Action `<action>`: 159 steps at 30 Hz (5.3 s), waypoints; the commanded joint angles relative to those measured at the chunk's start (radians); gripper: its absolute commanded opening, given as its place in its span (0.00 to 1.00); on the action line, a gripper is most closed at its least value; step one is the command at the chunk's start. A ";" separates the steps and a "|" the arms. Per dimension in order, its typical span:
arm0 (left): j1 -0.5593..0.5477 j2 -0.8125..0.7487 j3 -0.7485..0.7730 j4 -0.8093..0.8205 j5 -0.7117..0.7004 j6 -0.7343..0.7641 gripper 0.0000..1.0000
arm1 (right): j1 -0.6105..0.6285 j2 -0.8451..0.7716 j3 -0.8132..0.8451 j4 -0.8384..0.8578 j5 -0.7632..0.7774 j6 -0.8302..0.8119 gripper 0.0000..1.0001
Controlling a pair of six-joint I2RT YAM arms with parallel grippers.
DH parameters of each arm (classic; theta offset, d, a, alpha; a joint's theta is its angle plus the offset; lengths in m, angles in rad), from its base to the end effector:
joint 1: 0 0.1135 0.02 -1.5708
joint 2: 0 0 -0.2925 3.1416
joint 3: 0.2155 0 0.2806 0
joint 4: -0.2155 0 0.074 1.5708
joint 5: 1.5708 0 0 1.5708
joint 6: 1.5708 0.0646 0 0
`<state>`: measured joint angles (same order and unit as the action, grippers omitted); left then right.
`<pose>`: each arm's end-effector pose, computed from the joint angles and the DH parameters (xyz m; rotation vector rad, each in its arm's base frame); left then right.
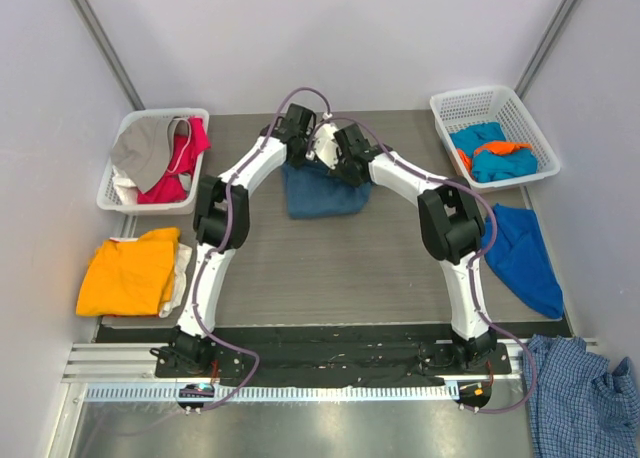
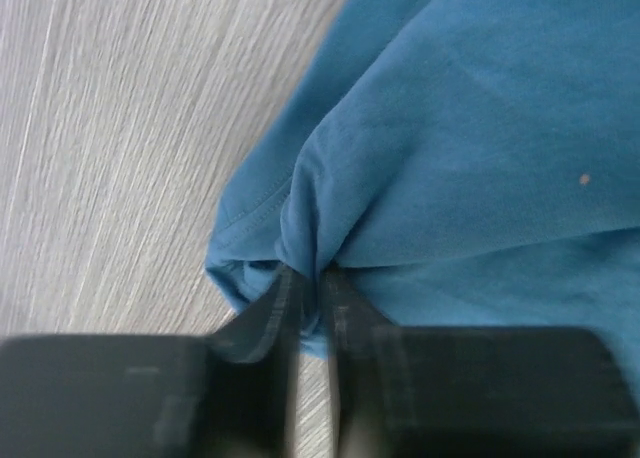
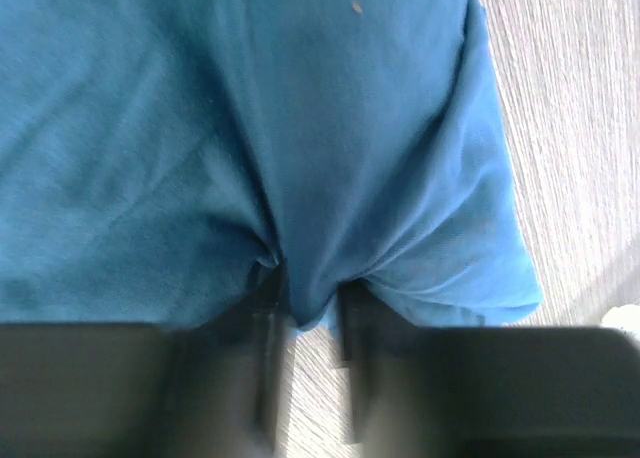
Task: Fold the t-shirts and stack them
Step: Fold the long partially folded tshirt into a neat square, then put the neatly folded tshirt into the corner of the board with the left arm
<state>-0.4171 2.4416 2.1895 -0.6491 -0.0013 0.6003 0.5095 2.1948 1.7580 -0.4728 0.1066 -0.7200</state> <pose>0.5579 -0.2471 0.1830 1.2043 2.1608 0.0803 0.4831 0.2620 0.1802 -1.3967 2.0572 -0.2215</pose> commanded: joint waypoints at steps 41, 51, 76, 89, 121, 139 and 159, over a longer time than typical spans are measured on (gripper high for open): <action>0.003 -0.540 -0.419 0.048 -0.193 -0.516 1.00 | -0.052 -0.434 -0.295 0.172 0.361 0.485 0.98; 0.008 -0.512 -0.467 0.069 -0.119 -0.556 1.00 | -0.083 -0.438 -0.325 0.197 0.283 0.562 1.00; 0.202 -0.164 -0.294 -0.063 0.509 -0.703 1.00 | -0.083 -0.457 -0.387 0.207 0.160 0.554 0.99; 0.207 -0.151 -0.345 -0.063 0.569 -0.683 1.00 | -0.083 -0.449 -0.396 0.207 0.156 0.545 0.99; 0.117 -0.073 -0.366 -0.063 0.624 -0.663 0.76 | -0.083 -0.420 -0.379 0.200 0.137 0.547 0.98; 0.109 -0.323 -0.525 -0.155 0.387 -0.508 0.00 | -0.083 -0.448 -0.414 0.200 0.151 0.527 0.97; 0.271 -1.084 -0.942 -0.269 -0.172 -0.249 0.00 | -0.081 -0.474 -0.410 0.178 0.097 0.536 0.97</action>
<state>-0.1993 1.4643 1.2819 -0.8387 -0.0658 0.2451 0.4286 1.7905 1.3418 -0.3111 0.2283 -0.1879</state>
